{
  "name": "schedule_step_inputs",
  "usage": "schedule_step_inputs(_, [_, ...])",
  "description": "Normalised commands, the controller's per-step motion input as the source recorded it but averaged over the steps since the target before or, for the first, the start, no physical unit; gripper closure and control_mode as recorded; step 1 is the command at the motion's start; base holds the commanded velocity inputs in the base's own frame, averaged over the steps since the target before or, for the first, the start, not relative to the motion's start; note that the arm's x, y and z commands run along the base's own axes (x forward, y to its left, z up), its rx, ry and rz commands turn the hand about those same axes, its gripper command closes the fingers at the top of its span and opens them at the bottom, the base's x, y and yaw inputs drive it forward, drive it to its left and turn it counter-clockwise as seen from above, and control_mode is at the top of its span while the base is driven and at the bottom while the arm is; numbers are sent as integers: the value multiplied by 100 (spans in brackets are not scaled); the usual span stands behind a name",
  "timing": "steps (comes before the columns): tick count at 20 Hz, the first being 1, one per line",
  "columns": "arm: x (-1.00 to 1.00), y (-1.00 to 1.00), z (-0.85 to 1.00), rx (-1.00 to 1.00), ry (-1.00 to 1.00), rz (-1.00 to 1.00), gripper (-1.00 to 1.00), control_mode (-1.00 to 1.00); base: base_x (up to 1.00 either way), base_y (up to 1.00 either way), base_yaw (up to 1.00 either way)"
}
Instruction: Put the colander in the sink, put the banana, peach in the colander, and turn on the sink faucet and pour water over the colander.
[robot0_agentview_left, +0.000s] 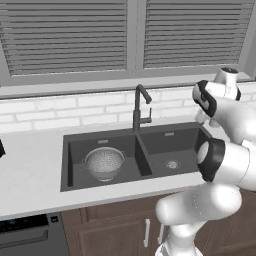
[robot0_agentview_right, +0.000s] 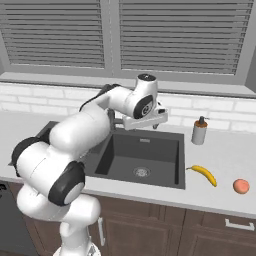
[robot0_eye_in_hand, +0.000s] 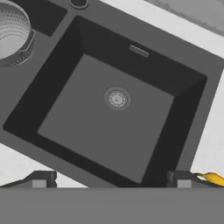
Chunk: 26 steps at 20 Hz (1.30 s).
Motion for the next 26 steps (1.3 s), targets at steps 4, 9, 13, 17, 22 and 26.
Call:
schedule_step_inputs(4, [18,-5,-38,0,1,0,-100,-100,0,0,0])
schedule_step_inputs(9, [4,-15,-61,0,17,0,-100,-100,0,0,0])
schedule_step_inputs(13, [0,-32,-24,0,14,0,-100,-100,0,0,0])
schedule_step_inputs(17, [21,-60,-11,0,10,-12,-100,-100,0,0,0])
schedule_step_inputs(22, [22,-72,-5,2,8,-13,-100,-100,0,0,0])
schedule_step_inputs(26, [9,-86,-7,5,6,-8,-100,-100,0,0,0])
